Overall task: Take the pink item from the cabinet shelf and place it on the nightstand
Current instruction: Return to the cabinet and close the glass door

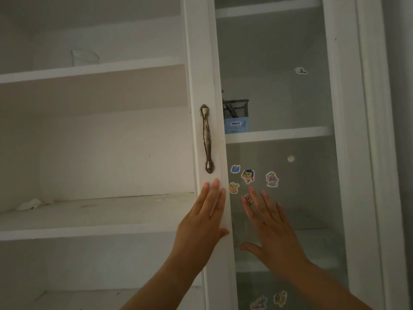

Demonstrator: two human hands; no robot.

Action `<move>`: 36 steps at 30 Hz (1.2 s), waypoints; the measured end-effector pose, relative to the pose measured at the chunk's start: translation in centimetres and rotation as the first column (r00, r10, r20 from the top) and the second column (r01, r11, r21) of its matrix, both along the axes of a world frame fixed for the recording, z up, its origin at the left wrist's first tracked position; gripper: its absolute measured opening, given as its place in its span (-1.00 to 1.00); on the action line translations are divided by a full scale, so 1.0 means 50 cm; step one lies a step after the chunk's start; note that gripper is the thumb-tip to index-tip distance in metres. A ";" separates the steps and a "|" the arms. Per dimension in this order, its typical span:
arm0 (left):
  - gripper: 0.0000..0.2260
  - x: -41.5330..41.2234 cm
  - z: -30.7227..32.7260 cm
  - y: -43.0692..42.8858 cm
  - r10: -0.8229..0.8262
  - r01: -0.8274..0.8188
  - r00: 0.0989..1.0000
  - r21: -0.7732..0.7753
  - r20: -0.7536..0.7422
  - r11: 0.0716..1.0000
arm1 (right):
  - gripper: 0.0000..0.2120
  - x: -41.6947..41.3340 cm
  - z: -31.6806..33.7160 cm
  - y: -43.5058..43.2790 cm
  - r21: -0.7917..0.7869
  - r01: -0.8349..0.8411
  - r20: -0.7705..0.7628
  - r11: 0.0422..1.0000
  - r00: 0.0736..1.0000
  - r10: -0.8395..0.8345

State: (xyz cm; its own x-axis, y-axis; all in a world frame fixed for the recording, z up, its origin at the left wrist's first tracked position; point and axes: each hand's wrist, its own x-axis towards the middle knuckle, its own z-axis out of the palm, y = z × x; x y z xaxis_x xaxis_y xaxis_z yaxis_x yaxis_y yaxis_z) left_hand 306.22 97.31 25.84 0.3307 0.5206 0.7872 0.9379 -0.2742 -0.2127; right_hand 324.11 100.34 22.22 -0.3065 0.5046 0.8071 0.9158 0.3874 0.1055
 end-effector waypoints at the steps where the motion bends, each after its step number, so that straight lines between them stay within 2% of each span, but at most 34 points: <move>1: -0.01 0.002 0.002 -0.003 -0.007 0.007 1.000 -0.028 0.007 1.000 | 0.08 -0.001 0.000 -0.001 0.006 0.002 0.000 1.000 1.000 -0.002; 5: -0.17 0.001 0.006 -0.016 -0.014 0.006 0.999 -0.178 -0.040 0.984 | 0.09 -0.003 0.000 -0.006 0.016 0.001 -0.004 1.000 1.000 -0.001; 9: -0.11 0.000 0.010 -0.022 0.010 -0.019 0.999 -0.207 -0.048 0.978 | 0.09 -0.005 -0.001 -0.009 0.016 0.006 0.002 1.000 1.000 -0.006; 11: -0.02 -0.003 0.006 -0.014 0.000 -0.009 0.997 -0.125 -0.074 0.992 | 0.08 -0.007 0.000 -0.009 0.024 0.012 0.005 1.000 1.000 -0.013; 14: 0.08 -0.004 0.004 -0.016 -0.018 0.015 0.999 -0.110 -0.028 0.994 | 0.06 -0.011 0.003 -0.016 0.040 0.038 0.000 0.998 0.999 -0.038; 18: -0.01 -0.003 -0.005 -0.016 0.026 -0.042 0.994 -0.157 -0.103 0.987 | 0.04 -0.014 -0.003 -0.017 0.055 0.012 -0.015 0.998 1.000 -0.011; 21: 0.02 -0.001 0.001 -0.016 0.045 -0.060 0.992 -0.130 -0.121 0.990 | 0.07 -0.017 -0.001 -0.012 0.062 0.005 -0.016 0.998 1.000 -0.004; 25: -0.03 0.004 0.004 -0.022 0.094 -0.131 0.981 -0.223 -0.173 0.966 | 0.07 -0.022 0.003 -0.020 0.084 0.032 0.006 0.996 0.999 -0.033; 30: -0.02 0.004 0.009 -0.019 0.064 -0.093 0.990 -0.236 -0.127 0.967 | 0.10 -0.025 0.003 -0.017 0.079 0.059 0.029 0.995 0.998 -0.061; 36: 0.13 -0.006 0.006 -0.012 -0.006 -0.005 0.998 -0.200 -0.057 0.980 | 0.10 -0.024 0.005 -0.015 0.066 0.058 0.038 0.996 0.997 -0.061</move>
